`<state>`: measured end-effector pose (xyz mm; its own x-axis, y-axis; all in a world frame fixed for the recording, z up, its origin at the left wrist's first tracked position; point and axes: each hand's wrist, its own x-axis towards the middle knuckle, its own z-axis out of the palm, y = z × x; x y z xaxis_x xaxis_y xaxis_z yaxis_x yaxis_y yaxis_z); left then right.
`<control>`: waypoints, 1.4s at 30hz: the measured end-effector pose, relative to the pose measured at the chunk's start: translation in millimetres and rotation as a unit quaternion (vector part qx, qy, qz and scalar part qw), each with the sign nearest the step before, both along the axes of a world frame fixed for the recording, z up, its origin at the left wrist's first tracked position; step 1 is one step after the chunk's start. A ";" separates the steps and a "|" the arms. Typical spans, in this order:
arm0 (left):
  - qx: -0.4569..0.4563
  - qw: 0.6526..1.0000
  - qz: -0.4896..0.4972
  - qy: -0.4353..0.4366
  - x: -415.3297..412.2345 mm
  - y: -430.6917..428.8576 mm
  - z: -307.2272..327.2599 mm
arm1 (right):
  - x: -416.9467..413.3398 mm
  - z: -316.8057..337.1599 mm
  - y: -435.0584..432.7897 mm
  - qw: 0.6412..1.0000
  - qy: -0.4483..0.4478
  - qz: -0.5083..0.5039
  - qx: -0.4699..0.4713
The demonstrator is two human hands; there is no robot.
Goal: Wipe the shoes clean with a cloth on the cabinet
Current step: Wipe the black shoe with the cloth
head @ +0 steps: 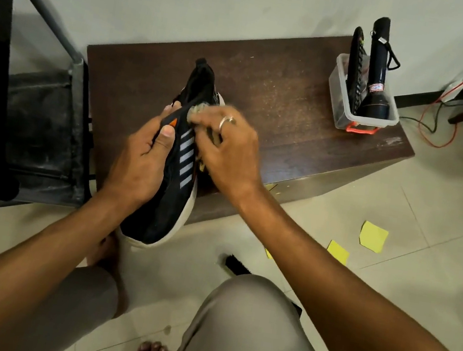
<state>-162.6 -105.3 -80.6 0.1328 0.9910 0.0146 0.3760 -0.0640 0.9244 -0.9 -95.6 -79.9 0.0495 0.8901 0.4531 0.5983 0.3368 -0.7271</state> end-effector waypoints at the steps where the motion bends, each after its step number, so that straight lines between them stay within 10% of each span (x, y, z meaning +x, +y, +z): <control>1: 0.001 1.000 -0.003 -0.004 0.2 -0.2 0.0 | -3.0 -2.9 -14.8 0.999 -0.010 0.034 0.010; 42: 0.000 1.000 0.005 -0.024 -1.2 2.3 -3.6 | 10.0 -18.7 -75.6 0.961 -0.043 0.270 0.050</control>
<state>-163.8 -102.9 -84.3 0.1230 0.9922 0.0201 0.3325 -0.0603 0.9412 9.0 -171.2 -98.7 -0.4483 0.7279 0.5188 0.3739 0.6799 -0.6308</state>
